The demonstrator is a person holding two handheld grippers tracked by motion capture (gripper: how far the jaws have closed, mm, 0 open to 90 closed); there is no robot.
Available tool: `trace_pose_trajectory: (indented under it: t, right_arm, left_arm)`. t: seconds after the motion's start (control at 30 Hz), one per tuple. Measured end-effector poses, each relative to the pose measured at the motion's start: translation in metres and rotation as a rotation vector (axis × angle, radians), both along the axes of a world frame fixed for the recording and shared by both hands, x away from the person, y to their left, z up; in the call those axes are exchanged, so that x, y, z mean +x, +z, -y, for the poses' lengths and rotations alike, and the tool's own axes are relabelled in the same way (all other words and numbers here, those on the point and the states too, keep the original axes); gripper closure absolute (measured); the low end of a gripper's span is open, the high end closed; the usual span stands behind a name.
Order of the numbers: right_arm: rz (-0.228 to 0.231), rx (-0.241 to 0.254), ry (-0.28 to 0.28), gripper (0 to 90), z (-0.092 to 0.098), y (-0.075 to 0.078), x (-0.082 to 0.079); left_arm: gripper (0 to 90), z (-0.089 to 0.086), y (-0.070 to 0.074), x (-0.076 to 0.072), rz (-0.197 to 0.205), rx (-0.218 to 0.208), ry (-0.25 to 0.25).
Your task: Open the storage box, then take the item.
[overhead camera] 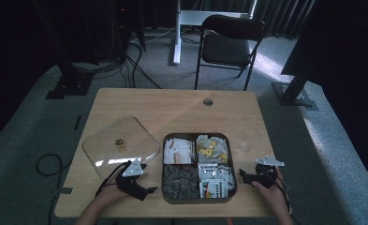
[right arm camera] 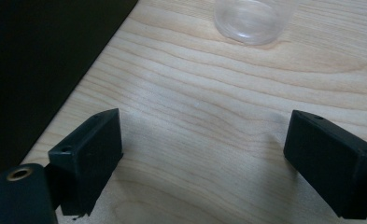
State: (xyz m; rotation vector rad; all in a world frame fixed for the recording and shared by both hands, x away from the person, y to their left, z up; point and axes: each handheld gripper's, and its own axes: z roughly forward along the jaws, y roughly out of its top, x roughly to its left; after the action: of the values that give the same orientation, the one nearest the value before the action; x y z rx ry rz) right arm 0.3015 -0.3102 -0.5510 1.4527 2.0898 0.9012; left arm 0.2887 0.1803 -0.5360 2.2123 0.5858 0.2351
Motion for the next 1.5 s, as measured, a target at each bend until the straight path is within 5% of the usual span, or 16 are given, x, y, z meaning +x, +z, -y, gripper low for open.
trace_pose_trajectory:
  t: [0.47,1.5]
  right_arm:
    - [-0.002,0.0,0.012,10.9,0.001,0.0,0.0]
    - [0.009,0.017,-0.009,11.5,0.0,0.01,-0.005]
  left_arm:
    - [1.1,0.008,-0.011,-0.008,-0.018,0.127,-0.037]
    - [1.1,0.01,-0.011,-0.011,-0.021,0.122,0.012]
